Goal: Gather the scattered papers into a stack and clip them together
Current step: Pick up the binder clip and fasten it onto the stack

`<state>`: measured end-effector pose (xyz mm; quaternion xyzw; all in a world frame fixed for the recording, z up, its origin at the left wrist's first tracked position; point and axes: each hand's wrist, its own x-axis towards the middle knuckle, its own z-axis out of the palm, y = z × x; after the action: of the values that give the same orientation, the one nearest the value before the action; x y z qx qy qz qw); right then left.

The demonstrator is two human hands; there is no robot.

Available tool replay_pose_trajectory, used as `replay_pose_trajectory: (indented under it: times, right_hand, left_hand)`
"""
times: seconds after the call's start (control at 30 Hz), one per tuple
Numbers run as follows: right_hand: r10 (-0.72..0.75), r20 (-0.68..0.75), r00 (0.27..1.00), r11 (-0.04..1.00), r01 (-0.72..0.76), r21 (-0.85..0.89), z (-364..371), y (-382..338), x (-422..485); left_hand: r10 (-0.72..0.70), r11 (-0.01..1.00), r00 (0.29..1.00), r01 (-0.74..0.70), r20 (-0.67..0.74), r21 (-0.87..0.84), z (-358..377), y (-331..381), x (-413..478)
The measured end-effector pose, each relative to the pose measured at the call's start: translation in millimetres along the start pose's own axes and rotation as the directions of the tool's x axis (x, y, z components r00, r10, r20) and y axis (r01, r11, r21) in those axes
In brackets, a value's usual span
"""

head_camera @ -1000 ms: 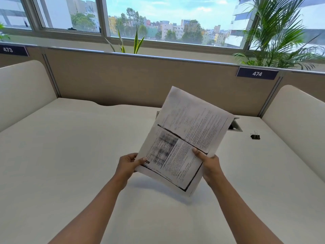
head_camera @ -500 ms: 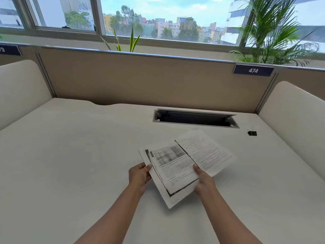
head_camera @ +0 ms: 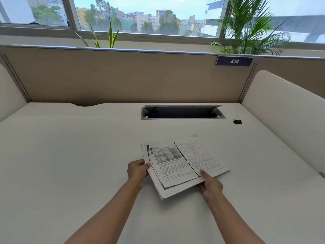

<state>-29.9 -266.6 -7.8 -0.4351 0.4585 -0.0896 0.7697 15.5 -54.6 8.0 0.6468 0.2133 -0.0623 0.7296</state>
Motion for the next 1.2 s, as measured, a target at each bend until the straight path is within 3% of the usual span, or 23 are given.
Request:
replay_pose_trajectory:
  times: [0.13,0.2,0.27,0.37,0.47,0.63,0.8,0.93,1.2]
  right_hand:
    - [-0.200,-0.186,0.962,0.977,0.183,-0.106,-24.2,-7.5,9.2]
    - [-0.352,-0.268,0.897,0.912,0.266,-0.312,-34.5,-14.8,7.5]
    - [-0.490,-0.241,0.837,0.796,0.318,-0.515,-39.6,-23.0,4.5]
    - [-0.602,-0.066,0.796,0.622,0.416,-0.663,-34.6,-36.3,5.0]
    - [-0.651,0.187,0.735,0.470,0.584,-0.662,-13.2,-51.7,12.5]
    - [-0.566,0.589,0.576,0.210,0.792,-0.573,39.8,-84.8,24.1]
    - [-0.452,0.759,0.468,0.020,0.856,-0.516,71.0,-117.2,47.9]
    - [-0.323,0.815,0.481,0.034,0.867,-0.498,78.0,-129.0,70.1]
    - [-0.311,0.809,0.500,0.232,0.865,-0.445,81.2,-139.8,113.0]
  left_hand:
    - [0.004,0.999,0.999,-0.005,0.038,0.046,1.7,-0.8,7.0]
    - [0.004,0.997,0.999,-0.007,0.051,0.074,5.5,-1.9,10.5]
    - [0.012,0.994,0.998,-0.019,0.069,0.107,11.9,-1.0,12.5]
    - [0.029,0.989,0.994,-0.043,0.101,0.140,27.4,0.0,13.9]
    - [0.072,0.980,0.987,-0.098,0.146,0.175,49.8,4.2,15.6]
    - [0.137,0.964,0.969,-0.178,0.206,0.196,91.1,13.6,20.8]
    - [0.171,0.954,0.957,-0.221,0.235,0.205,131.6,14.5,25.8]
    - [0.165,0.954,0.955,-0.218,0.246,0.205,158.2,10.0,29.6]
    - [0.099,0.961,0.964,-0.157,0.248,0.227,185.6,0.3,50.4]
